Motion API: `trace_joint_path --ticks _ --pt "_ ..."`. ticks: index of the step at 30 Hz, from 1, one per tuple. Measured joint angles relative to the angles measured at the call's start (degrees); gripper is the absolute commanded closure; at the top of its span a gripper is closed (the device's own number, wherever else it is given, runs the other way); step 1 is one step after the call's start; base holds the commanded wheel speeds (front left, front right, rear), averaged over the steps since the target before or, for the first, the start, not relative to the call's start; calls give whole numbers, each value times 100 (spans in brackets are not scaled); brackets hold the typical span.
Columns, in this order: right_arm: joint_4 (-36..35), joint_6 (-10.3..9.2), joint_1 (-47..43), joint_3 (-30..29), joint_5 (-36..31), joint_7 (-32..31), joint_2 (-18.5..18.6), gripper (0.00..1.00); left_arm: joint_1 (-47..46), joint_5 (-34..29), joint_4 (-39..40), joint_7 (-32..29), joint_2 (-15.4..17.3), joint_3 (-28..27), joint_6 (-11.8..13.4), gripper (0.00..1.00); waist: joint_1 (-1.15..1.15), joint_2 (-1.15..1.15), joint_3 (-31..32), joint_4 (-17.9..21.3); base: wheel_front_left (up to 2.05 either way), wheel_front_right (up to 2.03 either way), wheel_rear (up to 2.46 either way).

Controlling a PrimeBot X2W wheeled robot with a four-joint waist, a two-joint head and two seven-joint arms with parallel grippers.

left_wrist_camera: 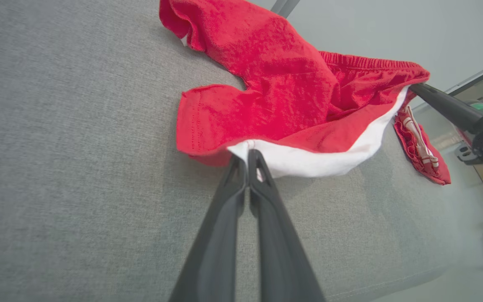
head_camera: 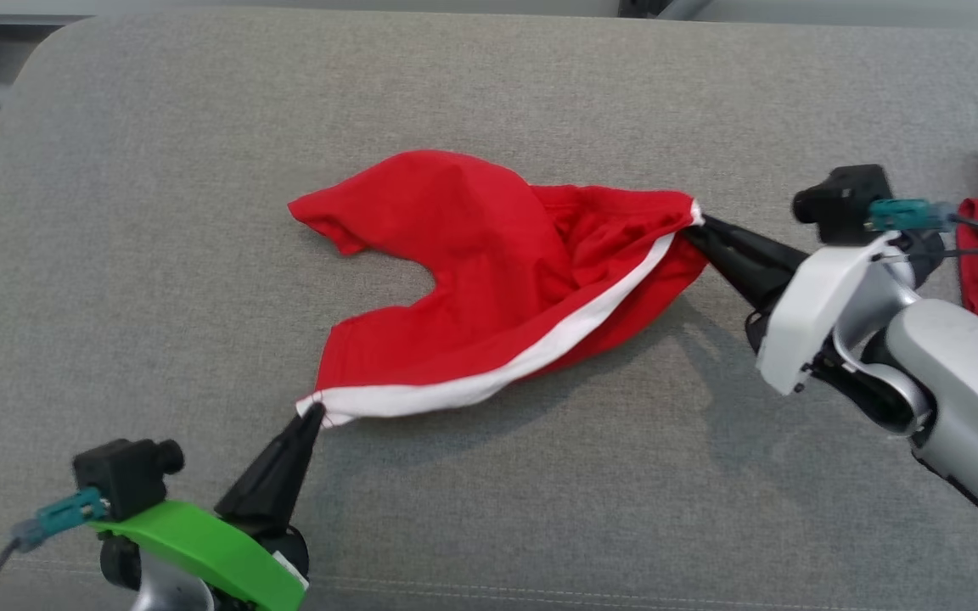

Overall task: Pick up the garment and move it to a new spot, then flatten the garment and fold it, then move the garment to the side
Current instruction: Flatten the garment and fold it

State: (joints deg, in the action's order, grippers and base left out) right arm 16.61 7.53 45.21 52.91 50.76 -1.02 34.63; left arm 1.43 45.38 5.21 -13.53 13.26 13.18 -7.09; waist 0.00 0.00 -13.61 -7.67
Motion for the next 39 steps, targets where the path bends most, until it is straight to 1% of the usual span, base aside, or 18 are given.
trace_joint_path --ticks 3,5,9,10,12,14,16,19,22,23,26,29,31,33,36,37,38,39 --pt "-566 0 -275 -527 201 153 320 100 116 164 1022 -9 110 -233 13 100 0 0 35 109 0 0 0" --pt "-949 -1 -441 -943 321 214 512 100 148 227 1663 -59 214 -432 122 100 0 0 37 202 0 0 0" --pt "-1798 -1 -727 -1777 620 255 659 100 -19 392 2674 -311 419 -720 285 100 0 0 -29 400 0 0 0" --pt "-2080 1 -755 -2214 706 129 701 100 -366 520 2961 -524 519 -810 337 100 0 0 -126 476 0 0 0" --pt "-2221 0 -721 -2651 679 -91 742 100 -904 493 2981 -788 760 -936 413 100 0 0 -256 543 0 0 0" --pt "-2310 0 -539 -3017 662 -371 641 100 -1639 593 2838 -1034 825 -943 468 100 0 0 -411 597 0 0 0" --pt "-2313 0 -142 -3312 587 -733 476 100 -2536 589 2481 -1278 936 -940 545 100 0 0 -594 637 0 0 0" --pt "-1960 1 715 -3660 285 -1282 53 100 -4030 315 1724 -1523 1068 -802 614 100 0 0 -908 670 0 0 0" --pt "-1180 2 1868 -3961 -357 -1697 -616 100 -5483 -189 613 -1595 1105 -559 630 100 1 0 -1245 696 0 0 0" --pt "-861 2 2281 -4042 -620 -1782 -914 100 -5954 -320 225 -1599 1104 -483 613 100 1 0 -1361 706 0 0 0" --pt "22 2 3410 -4286 -1469 -1756 -1737 100 -7196 -788 -906 -1335 1063 -278 524 100 2 0 -1697 740 0 0 0" --pt "664 1 4366 -4674 -2277 -1216 -2385 100 -8212 -1185 -1818 -758 918 -152 431 100 2 0 -2010 780 0 0 0" --pt "902 2 4865 -4952 -2688 -693 -2698 100 -8744 -1421 -2241 -151 837 -126 346 100 2 0 -2208 811 0 0 0" --pt "1063 2 5075 -5049 -2808 -382 -2891 100 -9019 -1550 -2618 389 799 -80 243 100 2 0 -2389 848 0 0 0" --pt "1210 1 4826 -4951 -2700 -200 -2988 100 -8962 -1569 -3227 927 725 15 102 100 2 0 -2617 910 0 0 0" --pt "1209 1 4589 -4909 -2568 -157 -3012 100 -8838 -1551 -3362 1111 710 74 67 100 2 0 -2672 933 0 0 0" --pt "1209 1 4589 -4909 -2568 -157 -3012 100 -8838 -1551 -3362 1111 710 74 67 100 2 0 -2672 933 0 0 0" --pt "1191 1 4291 -4854 -2408 -157 -3018 100 -8666 -1561 -3442 1257 742 167 41 100 2 0 -2705 963 0 0 0"
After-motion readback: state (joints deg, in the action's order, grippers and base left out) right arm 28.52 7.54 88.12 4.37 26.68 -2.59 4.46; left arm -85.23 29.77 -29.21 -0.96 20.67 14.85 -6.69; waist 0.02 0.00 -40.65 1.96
